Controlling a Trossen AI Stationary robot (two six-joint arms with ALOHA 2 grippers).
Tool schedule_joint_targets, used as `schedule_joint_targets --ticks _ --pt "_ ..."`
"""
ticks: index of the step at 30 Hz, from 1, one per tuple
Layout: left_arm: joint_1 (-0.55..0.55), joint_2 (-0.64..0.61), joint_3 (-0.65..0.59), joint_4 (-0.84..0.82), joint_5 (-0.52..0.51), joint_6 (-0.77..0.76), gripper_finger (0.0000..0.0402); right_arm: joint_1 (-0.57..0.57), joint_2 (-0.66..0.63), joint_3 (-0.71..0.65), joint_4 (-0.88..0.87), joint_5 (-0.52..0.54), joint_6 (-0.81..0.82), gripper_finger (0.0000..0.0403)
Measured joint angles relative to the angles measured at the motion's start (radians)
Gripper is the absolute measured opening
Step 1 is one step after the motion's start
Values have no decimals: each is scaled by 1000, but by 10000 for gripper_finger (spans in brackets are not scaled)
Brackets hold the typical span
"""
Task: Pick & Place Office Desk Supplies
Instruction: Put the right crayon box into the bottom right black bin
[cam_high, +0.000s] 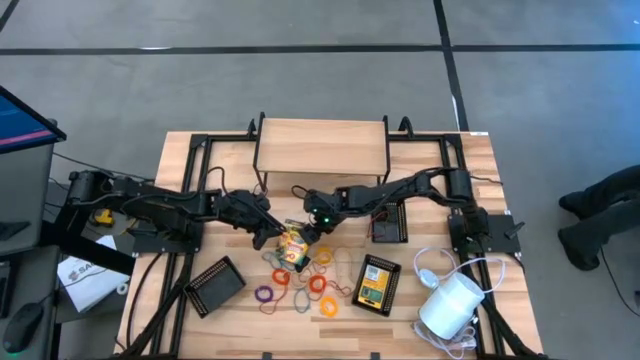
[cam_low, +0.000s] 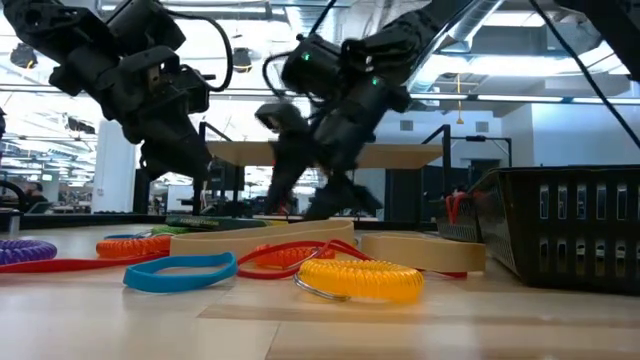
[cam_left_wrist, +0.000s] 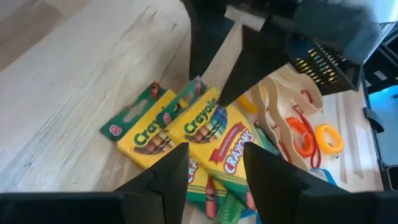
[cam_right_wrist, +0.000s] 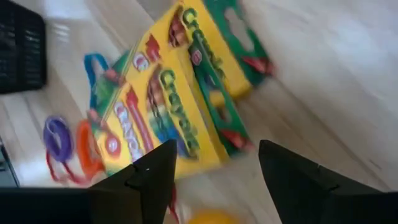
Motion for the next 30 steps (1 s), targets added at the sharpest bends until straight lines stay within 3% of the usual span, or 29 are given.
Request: schedule_joint_targets --ticks 16,30 --pt "0 0 0 44 1 2 144 -7 17 -3 46 -15 17 214" --pt "0 0 0 44 0 10 140 -6 17 -3 54 -37 17 74"
